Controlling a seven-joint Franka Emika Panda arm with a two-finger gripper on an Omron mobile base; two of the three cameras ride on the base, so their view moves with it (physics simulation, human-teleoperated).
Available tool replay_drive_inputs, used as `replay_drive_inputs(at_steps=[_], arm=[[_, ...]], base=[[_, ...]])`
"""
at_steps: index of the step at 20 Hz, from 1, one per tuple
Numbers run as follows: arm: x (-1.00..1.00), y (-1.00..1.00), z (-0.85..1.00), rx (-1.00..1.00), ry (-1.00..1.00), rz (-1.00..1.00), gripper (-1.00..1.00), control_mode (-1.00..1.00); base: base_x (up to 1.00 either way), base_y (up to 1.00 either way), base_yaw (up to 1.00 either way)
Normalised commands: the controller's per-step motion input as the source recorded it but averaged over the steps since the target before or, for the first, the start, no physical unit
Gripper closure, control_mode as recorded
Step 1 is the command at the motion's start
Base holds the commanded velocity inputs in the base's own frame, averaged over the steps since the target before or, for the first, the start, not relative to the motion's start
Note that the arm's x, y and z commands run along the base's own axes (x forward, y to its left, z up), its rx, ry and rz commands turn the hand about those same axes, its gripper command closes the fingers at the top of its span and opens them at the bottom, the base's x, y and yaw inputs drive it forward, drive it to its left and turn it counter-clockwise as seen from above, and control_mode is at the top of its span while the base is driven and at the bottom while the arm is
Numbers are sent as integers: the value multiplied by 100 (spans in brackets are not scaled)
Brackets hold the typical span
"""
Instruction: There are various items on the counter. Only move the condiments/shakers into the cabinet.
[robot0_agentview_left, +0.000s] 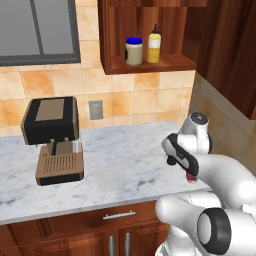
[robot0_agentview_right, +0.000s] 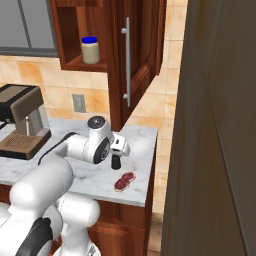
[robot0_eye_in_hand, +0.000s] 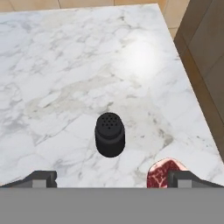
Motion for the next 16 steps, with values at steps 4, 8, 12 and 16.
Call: replay_drive_inputs(at_steps=[4,8,12,16], arm=[[1,0,-7,0,1,4,-100,-100],[3,0,-9,0,0,2,-100,-100],[13,0,-15,0,0,2,-100,-100],[20,0,-14,0,0,1,-100,-100]], base=[[0,0,0],[0,0,0],[0,0,0],[0,0,0]])
